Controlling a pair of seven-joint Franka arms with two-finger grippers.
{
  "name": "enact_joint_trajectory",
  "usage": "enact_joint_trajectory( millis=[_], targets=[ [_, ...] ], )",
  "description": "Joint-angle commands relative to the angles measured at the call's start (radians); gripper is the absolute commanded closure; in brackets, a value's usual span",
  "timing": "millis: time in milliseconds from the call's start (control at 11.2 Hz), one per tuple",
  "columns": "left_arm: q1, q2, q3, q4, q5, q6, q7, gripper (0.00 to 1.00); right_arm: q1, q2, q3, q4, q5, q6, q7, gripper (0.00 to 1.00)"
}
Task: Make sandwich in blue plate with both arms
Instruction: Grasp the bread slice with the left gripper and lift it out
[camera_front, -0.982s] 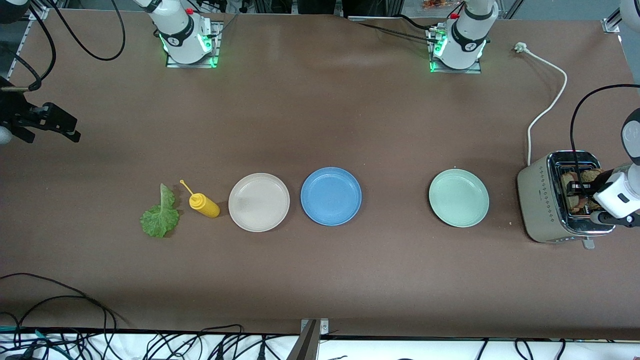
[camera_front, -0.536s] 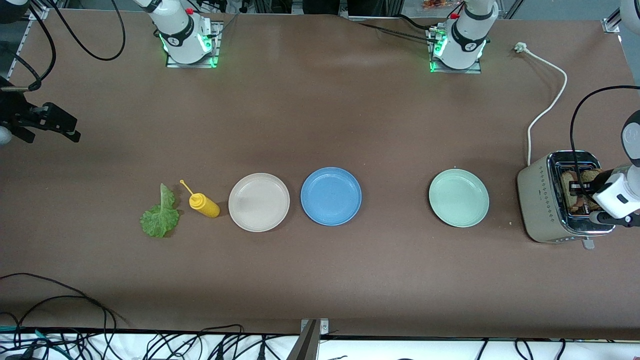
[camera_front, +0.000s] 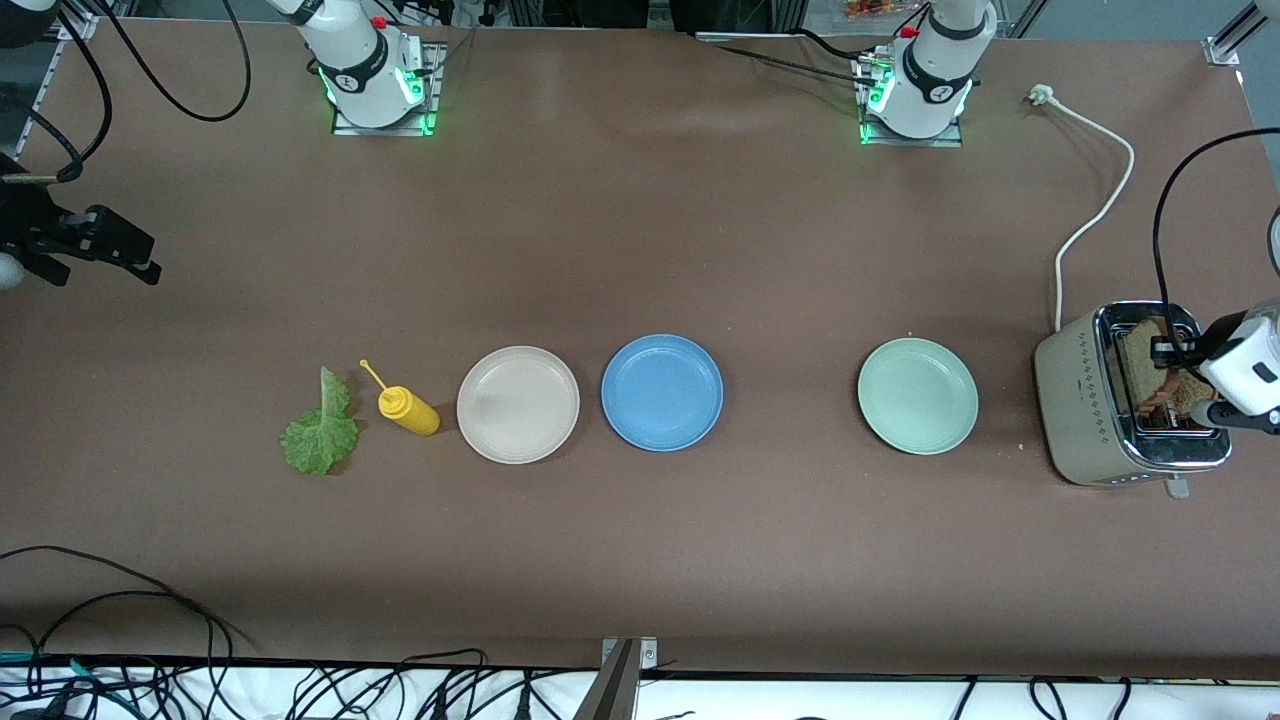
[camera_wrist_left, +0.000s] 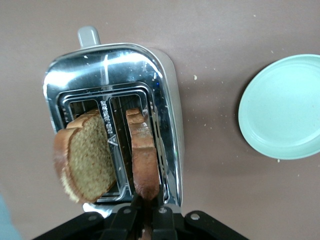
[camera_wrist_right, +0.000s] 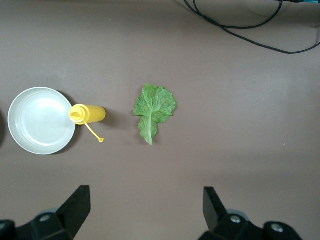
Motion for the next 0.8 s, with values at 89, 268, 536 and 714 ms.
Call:
enact_joint_trajectory(
  millis=[89, 268, 536, 714],
  targets=[
    [-0.073, -0.083, -0.062, -0.004, 0.067, -0.107, 0.005, 1.0, 0.002, 0.008, -0.002, 0.021, -0.005, -0.017, 0.005, 0.0],
    [-0.073, -0.094, -0.134, 0.014, 0.063, -0.153, 0.007, 1.0, 0.002, 0.008, -0.002, 0.021, -0.005, -0.017, -0.001, 0.0],
    [-0.081, -0.083, -0.214, 0.012, -0.057, -0.182, 0.002, 1.0, 0.002, 0.008, -0.003, 0.021, -0.005, -0.017, -0.003, 0.0],
    [-0.112, -0.042, -0.215, 0.014, -0.221, -0.181, -0.007, 1.0, 0.0, 0.009, -0.003, 0.021, -0.006, -0.01, -0.003, 0.0]
  ],
)
